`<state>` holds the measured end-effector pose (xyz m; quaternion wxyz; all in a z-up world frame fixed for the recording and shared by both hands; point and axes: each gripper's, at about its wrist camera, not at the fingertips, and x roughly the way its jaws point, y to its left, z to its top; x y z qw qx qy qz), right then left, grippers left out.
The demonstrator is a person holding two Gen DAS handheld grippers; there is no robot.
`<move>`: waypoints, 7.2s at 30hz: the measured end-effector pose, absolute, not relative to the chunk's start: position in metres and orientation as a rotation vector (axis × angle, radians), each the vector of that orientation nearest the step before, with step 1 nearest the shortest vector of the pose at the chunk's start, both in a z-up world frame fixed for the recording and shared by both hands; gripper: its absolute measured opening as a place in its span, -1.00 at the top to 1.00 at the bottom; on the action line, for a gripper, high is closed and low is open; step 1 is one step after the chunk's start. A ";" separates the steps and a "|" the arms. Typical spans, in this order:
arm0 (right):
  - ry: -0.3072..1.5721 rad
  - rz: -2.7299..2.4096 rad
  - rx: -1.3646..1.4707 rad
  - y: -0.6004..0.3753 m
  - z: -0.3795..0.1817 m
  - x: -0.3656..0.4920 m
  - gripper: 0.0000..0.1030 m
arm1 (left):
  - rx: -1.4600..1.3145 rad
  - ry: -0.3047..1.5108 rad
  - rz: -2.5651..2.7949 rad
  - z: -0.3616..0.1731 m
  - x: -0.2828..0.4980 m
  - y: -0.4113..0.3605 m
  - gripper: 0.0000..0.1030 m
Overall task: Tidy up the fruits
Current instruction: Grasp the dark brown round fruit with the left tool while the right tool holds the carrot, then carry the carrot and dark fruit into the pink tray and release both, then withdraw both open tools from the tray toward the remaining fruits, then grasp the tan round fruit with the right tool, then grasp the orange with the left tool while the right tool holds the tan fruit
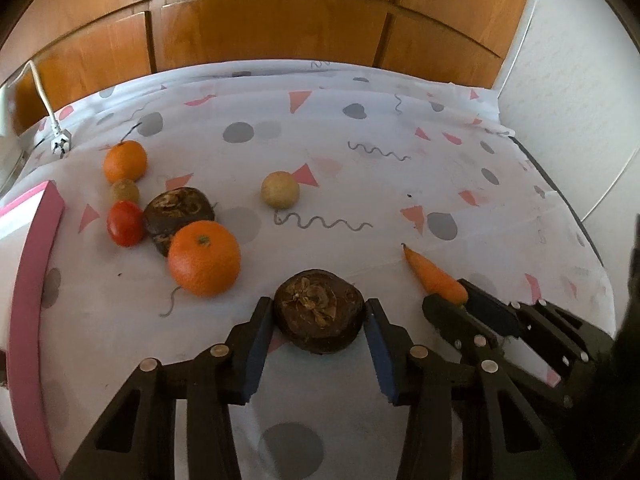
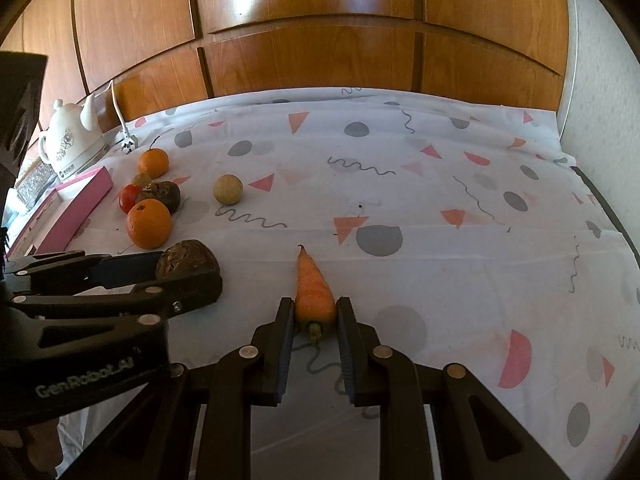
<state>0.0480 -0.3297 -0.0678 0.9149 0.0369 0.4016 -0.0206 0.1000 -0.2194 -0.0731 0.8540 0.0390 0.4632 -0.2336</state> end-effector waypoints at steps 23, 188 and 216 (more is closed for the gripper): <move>0.841 -0.078 -0.008 -0.318 -0.069 0.050 0.60 | 0.107 0.824 -0.403 -0.079 0.045 -0.137 0.11; 0.882 0.115 -0.036 -0.285 -0.067 0.169 0.50 | -0.151 0.881 -0.254 -0.055 0.123 -0.144 -0.25; 0.890 0.116 0.020 -0.312 -0.069 0.174 0.50 | -0.152 0.876 -0.318 -0.064 0.135 -0.176 0.26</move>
